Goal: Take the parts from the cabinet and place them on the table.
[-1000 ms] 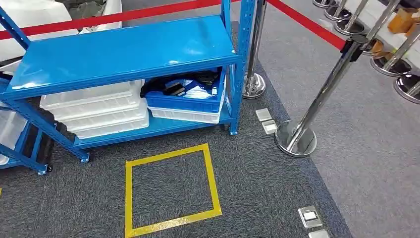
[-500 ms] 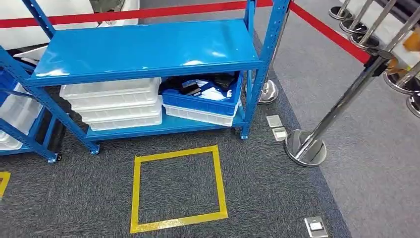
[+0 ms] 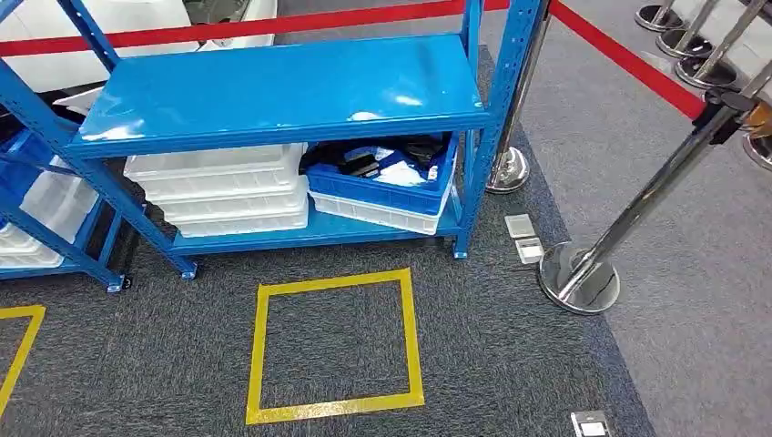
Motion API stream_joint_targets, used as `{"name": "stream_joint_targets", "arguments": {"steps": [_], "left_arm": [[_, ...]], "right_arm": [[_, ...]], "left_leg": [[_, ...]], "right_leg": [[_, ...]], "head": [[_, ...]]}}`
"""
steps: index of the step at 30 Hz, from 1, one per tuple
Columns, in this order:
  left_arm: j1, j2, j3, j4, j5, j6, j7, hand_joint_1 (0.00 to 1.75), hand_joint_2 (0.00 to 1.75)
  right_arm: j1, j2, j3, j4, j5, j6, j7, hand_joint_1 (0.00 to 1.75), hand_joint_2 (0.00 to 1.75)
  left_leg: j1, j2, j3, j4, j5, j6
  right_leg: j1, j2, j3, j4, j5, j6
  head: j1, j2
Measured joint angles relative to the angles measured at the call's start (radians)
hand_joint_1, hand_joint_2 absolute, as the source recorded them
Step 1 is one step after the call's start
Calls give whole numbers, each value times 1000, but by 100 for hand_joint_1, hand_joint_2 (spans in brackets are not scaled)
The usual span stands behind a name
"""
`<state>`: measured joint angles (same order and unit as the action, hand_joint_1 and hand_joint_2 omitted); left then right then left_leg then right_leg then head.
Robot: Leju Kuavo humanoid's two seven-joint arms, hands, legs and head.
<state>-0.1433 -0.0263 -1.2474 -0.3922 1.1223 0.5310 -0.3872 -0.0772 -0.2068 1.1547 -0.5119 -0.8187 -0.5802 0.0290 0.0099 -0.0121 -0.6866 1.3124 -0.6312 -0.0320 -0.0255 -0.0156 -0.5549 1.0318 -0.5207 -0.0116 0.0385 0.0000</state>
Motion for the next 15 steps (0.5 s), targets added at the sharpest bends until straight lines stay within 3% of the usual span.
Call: {"name": "stream_joint_targets", "arguments": {"steps": [1,3,4,6,7,8,9,11,15], "left_arm": [[0,0,0,0,0,0,1,0,0],[-2,0,0,0,-1,0,2,0,0],[-2,0,0,0,-2,0,3,0,0],[-4,0,0,0,-2,0,3,0,0],[-2,-1,0,0,-2,0,4,0,0],[-1,0,0,0,-2,0,4,0,0],[-2,0,0,0,-2,0,4,0,0],[-2,0,0,0,-2,0,4,0,0],[-2,0,0,0,-3,0,4,0,0]], "right_arm": [[0,0,0,0,-1,0,0,0,0],[-1,4,0,0,-1,0,0,0,0],[-1,5,0,0,-1,0,0,0,0],[-3,5,0,0,-1,0,0,0,0],[-4,4,0,0,-1,-1,1,0,0],[-3,5,0,0,-1,-1,1,0,0],[-4,6,0,0,-1,-1,1,0,0],[-4,7,0,0,-1,-1,1,0,0],[-4,8,0,0,-4,-1,3,0,0]], "left_leg": [[1,2,20,-47,35,2],[0,5,102,-223,127,12],[-1,12,122,-275,129,17],[-10,11,122,-284,127,21],[-2,10,124,-292,131,15],[-3,9,125,-291,129,14],[-5,9,126,-291,128,17],[-5,9,126,-291,127,21],[-6,9,126,-290,125,26]], "right_leg": [[0,-1,2,0,-1,1],[-1,-3,11,0,-5,8],[0,-4,12,-1,-8,12],[2,-4,11,-1,-9,23],[11,-4,12,6,-24,11],[8,-3,14,2,-18,-6],[7,-4,17,-2,-16,2],[7,-3,21,-10,-13,9],[7,-3,24,-18,-9,17]], "head": [[0,0],[-1,0],[-1,0],[0,0],[-2,0],[1,0],[1,0],[1,0],[2,0]]}}
